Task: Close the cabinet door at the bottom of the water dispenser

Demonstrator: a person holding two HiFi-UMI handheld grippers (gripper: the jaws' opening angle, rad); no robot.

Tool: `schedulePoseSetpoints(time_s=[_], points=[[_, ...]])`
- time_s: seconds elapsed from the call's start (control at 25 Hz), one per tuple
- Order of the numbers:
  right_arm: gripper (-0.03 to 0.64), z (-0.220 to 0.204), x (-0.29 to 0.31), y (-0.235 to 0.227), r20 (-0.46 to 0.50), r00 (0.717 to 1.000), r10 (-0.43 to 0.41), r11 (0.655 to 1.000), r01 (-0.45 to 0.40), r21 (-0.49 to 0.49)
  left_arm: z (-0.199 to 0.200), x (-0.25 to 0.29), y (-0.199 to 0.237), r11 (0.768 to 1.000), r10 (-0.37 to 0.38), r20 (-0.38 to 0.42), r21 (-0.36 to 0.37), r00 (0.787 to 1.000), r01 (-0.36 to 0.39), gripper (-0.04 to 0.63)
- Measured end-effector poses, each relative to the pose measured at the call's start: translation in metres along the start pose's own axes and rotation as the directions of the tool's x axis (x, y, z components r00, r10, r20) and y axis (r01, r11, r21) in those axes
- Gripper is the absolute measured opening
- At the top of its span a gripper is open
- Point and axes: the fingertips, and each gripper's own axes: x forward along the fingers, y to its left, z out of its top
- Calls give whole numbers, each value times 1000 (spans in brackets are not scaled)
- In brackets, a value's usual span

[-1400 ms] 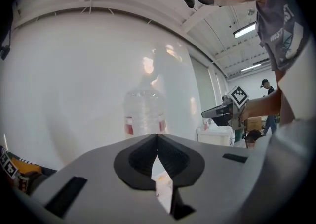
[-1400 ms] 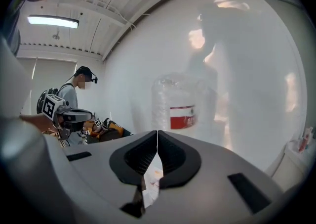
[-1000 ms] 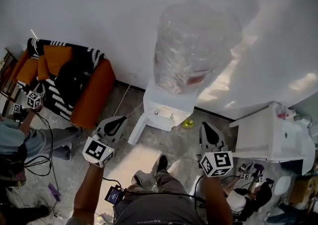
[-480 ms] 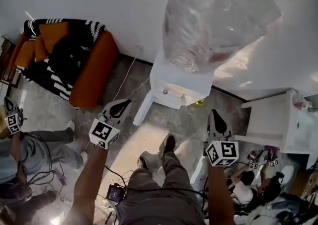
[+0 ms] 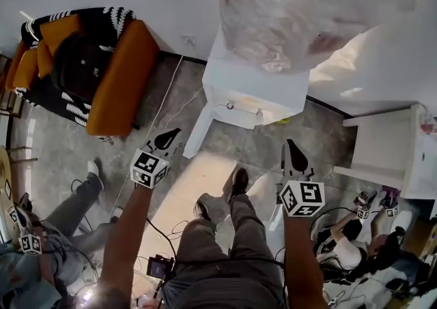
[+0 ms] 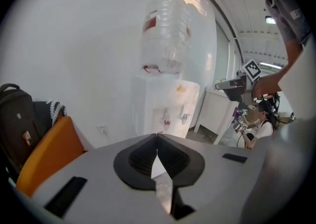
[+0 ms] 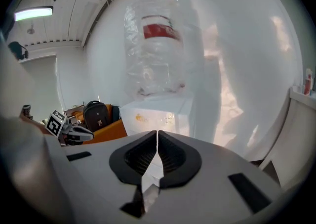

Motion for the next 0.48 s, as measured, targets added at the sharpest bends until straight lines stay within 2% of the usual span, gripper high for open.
schedulePoseSetpoints(time_s=[0.24, 0.48], points=[[32, -49, 19, -6, -46, 999, -16, 1000, 17, 22, -74, 29, 9, 999, -17, -97, -47, 995, 13, 17], [32, -87, 44, -16, -86, 996, 1, 1000, 1, 22, -144, 64, 14, 996, -20, -198, -88, 980, 3, 18]])
